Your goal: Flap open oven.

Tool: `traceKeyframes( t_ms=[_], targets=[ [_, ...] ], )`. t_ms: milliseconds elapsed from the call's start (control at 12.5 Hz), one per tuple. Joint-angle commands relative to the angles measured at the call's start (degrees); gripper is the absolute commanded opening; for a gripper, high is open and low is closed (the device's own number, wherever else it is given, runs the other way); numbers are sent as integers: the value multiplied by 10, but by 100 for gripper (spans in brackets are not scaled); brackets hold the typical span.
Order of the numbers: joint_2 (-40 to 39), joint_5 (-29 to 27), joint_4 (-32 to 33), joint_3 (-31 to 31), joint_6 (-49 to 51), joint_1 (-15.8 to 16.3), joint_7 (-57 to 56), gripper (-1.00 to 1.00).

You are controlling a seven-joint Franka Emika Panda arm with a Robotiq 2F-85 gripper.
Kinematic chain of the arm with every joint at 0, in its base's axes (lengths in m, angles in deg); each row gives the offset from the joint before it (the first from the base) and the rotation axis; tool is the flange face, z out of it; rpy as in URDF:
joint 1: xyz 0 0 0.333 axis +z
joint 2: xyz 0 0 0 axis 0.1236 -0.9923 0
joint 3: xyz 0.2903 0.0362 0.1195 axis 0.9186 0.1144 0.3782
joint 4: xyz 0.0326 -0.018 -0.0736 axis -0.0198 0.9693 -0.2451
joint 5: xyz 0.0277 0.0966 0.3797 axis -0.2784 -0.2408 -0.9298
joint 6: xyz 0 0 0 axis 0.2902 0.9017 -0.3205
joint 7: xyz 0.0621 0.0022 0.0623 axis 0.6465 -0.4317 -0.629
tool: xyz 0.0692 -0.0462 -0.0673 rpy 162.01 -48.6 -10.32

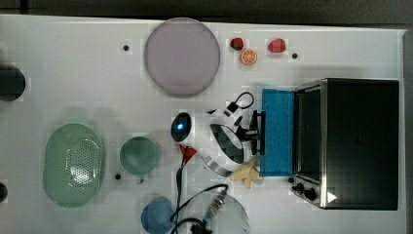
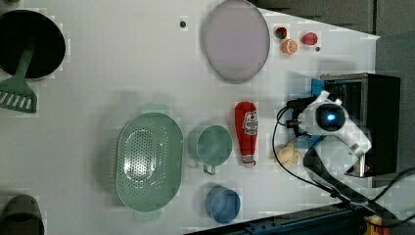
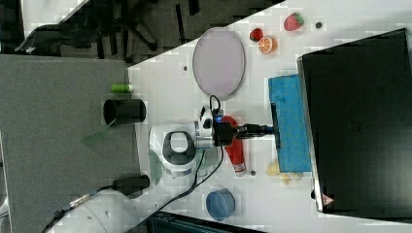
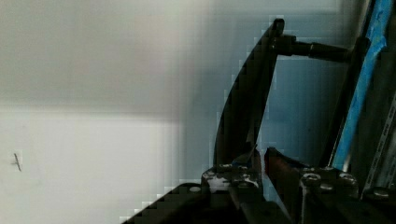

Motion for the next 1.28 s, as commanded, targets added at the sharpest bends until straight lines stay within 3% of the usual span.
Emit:
traceKeyframes(
  t_ms=[80, 560, 720, 1040, 1280],
  targets=[
    [-27, 15, -17, -7, 2, 19, 128, -65],
    [-31, -4, -71, 4, -12, 29, 135, -65],
    [5, -82, -97, 7, -13, 29, 138, -65],
    [114, -299, -120, 6, 10, 29, 137, -65],
    [209, -434, -140, 0, 104, 27, 137, -65]
  ],
)
